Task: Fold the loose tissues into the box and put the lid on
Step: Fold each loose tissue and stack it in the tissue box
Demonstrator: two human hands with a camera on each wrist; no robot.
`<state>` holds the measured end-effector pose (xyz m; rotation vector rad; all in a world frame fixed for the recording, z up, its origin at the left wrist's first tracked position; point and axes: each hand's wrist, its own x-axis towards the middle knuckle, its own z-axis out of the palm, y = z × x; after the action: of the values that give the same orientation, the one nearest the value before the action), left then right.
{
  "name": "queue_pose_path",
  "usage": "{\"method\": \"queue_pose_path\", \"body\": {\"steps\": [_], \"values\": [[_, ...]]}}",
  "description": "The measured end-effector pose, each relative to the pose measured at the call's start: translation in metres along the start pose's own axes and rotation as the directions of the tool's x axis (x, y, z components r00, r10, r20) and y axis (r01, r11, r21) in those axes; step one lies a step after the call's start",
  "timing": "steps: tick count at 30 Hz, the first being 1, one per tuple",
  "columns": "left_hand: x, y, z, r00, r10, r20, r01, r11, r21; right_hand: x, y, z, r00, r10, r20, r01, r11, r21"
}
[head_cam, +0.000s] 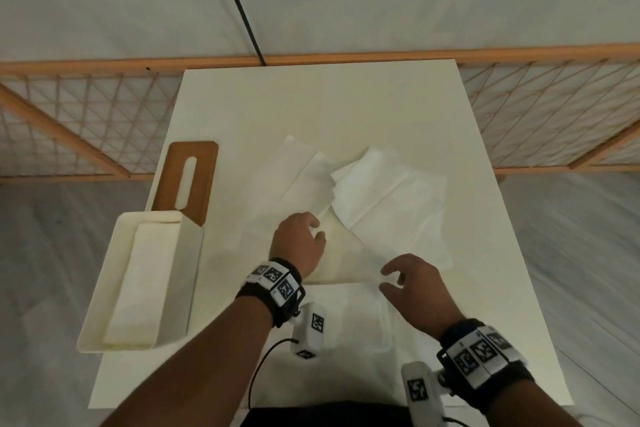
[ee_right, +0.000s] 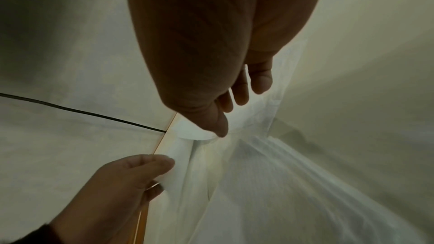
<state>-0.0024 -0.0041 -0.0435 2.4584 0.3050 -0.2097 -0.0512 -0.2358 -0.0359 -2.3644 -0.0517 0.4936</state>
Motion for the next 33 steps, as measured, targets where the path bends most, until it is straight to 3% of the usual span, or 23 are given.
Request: {"method": "queue_pose_path", "body": {"steps": [3, 7, 12, 15, 18, 20, 24, 26, 27, 29, 31, 33], "values": [[-0.004, 0.001, -0.032, 0.986, 0.073, -0.15, -0.084, 0.994, -0.065, 0.008, -0.012, -0.002, 0.999, -0.041, -0.007, 0.041, 0.999, 0.027], [-0.011, 0.005, -0.08, 0.95, 0.176, -0.258, -0.216, 0.967, -0.135, 0.021, -0.042, -0.006, 0.996, -0.075, -0.047, 0.081, 0.988, 0.133], [-0.013, 0.01, -0.139, 0.936, 0.224, -0.272, -0.302, 0.908, -0.292, 0.041, -0.083, -0.014, 0.996, -0.062, -0.062, 0.08, 0.928, 0.363], [-0.011, 0.011, -0.168, 0.935, 0.237, -0.265, -0.329, 0.857, -0.396, 0.051, -0.105, -0.02, 0.996, -0.041, -0.078, 0.077, 0.836, 0.543], [-0.01, 0.005, -0.188, 0.966, 0.159, -0.205, -0.254, 0.742, -0.62, 0.058, -0.121, -0.028, 0.998, -0.062, 0.032, 0.02, 0.69, 0.724], [-0.013, 0.001, -0.196, 0.978, 0.126, -0.167, -0.209, 0.61, -0.764, 0.06, -0.13, -0.031, 0.985, -0.145, 0.096, 0.003, 0.568, 0.823], [-0.011, -0.005, -0.198, 0.989, 0.007, -0.149, -0.134, 0.47, -0.872, 0.058, -0.14, -0.033, 0.989, -0.146, 0.029, 0.055, 0.541, 0.839], [-0.009, -0.014, -0.19, 0.996, -0.068, -0.051, -0.019, 0.409, -0.912, 0.057, -0.141, -0.032, 0.991, -0.13, 0.028, 0.045, 0.526, 0.849], [-0.01, -0.02, -0.183, 0.996, -0.078, 0.051, 0.077, 0.395, -0.916, 0.056, -0.143, -0.033, 0.992, -0.12, 0.038, 0.032, 0.533, 0.845], [-0.015, -0.032, -0.166, 0.964, -0.082, 0.253, 0.263, 0.448, -0.854, 0.054, -0.146, -0.036, 0.994, -0.097, 0.045, 0.014, 0.537, 0.843], [-0.02, -0.041, -0.151, 0.945, -0.102, 0.31, 0.316, 0.52, -0.794, 0.051, -0.147, -0.037, 0.995, -0.078, 0.068, -0.012, 0.557, 0.83], [-0.024, -0.043, -0.143, 0.951, -0.099, 0.293, 0.301, 0.519, -0.8, 0.049, -0.142, -0.038, 0.994, -0.08, 0.078, -0.017, 0.578, 0.816]]}}
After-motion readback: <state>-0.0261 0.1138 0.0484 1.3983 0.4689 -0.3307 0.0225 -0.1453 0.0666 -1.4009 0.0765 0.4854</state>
